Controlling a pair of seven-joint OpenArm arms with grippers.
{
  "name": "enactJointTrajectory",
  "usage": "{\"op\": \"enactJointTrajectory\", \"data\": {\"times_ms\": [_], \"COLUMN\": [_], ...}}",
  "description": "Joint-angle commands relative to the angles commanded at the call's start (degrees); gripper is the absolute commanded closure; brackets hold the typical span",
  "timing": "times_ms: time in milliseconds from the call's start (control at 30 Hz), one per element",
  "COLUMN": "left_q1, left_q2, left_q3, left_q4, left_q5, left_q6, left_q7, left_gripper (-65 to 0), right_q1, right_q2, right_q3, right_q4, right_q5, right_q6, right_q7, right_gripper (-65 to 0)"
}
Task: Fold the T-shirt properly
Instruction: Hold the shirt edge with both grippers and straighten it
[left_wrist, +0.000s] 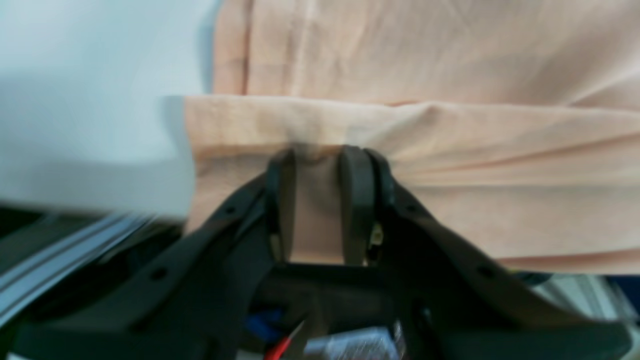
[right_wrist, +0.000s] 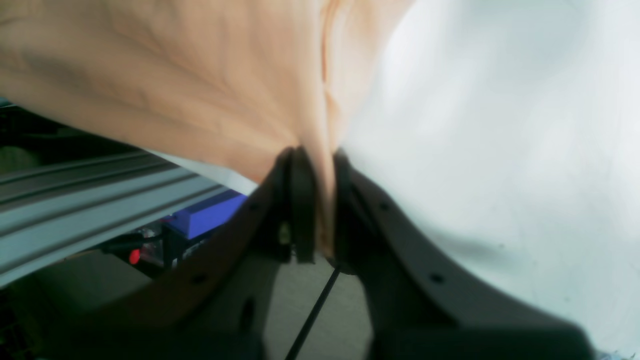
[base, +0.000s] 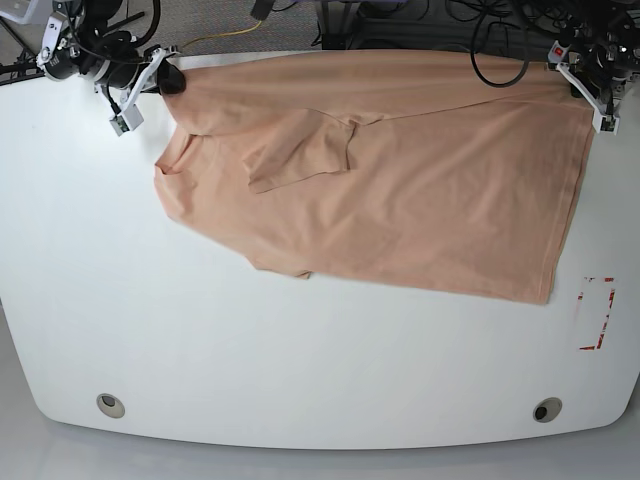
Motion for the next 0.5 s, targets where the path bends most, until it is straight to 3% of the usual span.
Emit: {"op": "enactJointTrajectory", "data": {"times_ms": [100, 300, 500], "left_q1": [-0.7, -2.37, -3.96], "left_q2": [0.0, 0.0, -0.44], "left_q3": [0.0, -2.29, -2.46], "left_q4": [3.25, 4.92, 2.37], "left_q5": [-0.09, -0.09, 0.18], "left_q6": [0.0, 0.0, 0.0], "left_q7": [3.43, 3.87, 3.87], "left_gripper": [-22.8, -37.5, -38.8], "right_q1": [0.09, 0.09, 0.09], "right_q2": [-0.26, -0.35, -0.35], "right_q3": [0.0, -0.09, -0.09], "right_q4": [0.0, 0.0, 0.0], "right_q5": [0.0, 0.0, 0.0], "right_q6": [0.0, 0.0, 0.0], "right_q7": [0.0, 0.0, 0.0], "right_gripper": [-1.3, -1.3, -1.3]}}
